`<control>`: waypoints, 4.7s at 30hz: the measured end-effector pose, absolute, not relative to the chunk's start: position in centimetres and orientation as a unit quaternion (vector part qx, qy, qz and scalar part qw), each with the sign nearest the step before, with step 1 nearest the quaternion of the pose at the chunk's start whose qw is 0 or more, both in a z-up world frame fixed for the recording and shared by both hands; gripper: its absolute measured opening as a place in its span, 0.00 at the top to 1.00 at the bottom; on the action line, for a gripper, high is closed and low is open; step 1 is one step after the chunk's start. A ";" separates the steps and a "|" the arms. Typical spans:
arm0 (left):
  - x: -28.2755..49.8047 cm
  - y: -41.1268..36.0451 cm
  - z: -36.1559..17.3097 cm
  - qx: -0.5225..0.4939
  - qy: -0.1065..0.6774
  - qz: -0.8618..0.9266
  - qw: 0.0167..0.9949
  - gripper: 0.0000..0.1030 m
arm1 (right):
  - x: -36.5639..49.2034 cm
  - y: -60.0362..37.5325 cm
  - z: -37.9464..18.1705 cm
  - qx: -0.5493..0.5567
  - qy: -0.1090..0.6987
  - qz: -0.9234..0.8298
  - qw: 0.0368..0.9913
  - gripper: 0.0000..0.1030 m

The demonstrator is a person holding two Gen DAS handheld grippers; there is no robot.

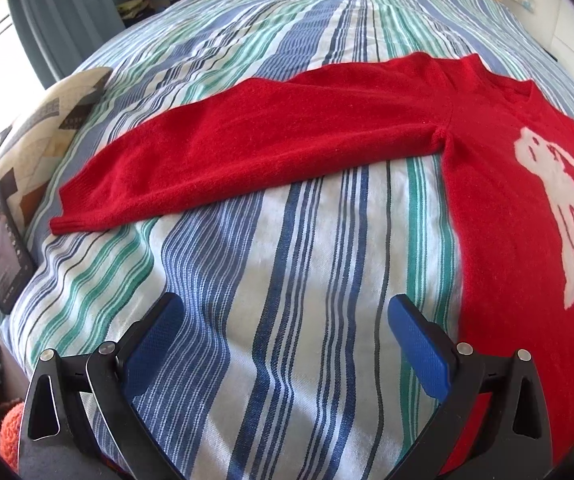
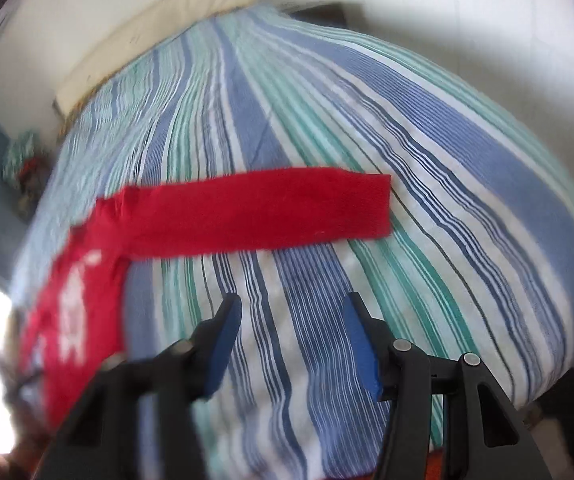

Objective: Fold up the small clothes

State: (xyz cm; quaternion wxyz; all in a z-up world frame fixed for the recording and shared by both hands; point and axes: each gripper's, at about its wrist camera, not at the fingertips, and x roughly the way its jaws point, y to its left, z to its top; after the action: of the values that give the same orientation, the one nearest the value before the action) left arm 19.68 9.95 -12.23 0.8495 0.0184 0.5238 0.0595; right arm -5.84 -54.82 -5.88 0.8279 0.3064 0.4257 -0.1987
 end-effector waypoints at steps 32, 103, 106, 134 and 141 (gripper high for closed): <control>19.8 11.7 -13.0 -0.022 0.539 0.074 0.838 0.01 | 23.3 -30.4 5.2 0.268 0.351 0.176 0.880 0.69; 21.8 25.2 -13.1 -0.371 0.444 0.099 0.809 0.01 | -0.9 -29.6 -8.2 0.049 0.425 -0.017 0.904 0.32; 22.2 27.2 -13.5 -0.413 0.410 0.118 0.804 0.01 | -0.9 -29.3 -8.2 0.044 0.426 -0.014 0.904 0.32; 29.5 -2.2 9.4 -0.082 0.297 -0.164 0.937 0.93 | -0.5 -30.6 -8.6 0.090 0.425 0.001 0.901 0.32; 26.9 -13.6 1.7 0.011 0.399 -0.242 0.884 0.10 | -1.2 -32.1 -7.8 0.107 0.409 -0.018 0.906 0.32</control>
State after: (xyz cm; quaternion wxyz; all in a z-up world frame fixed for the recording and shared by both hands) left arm 26.93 -13.60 1.70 0.8843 0.0112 0.3994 -0.2415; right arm -1.24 -32.11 -7.81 0.9060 0.1067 0.4093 -0.0177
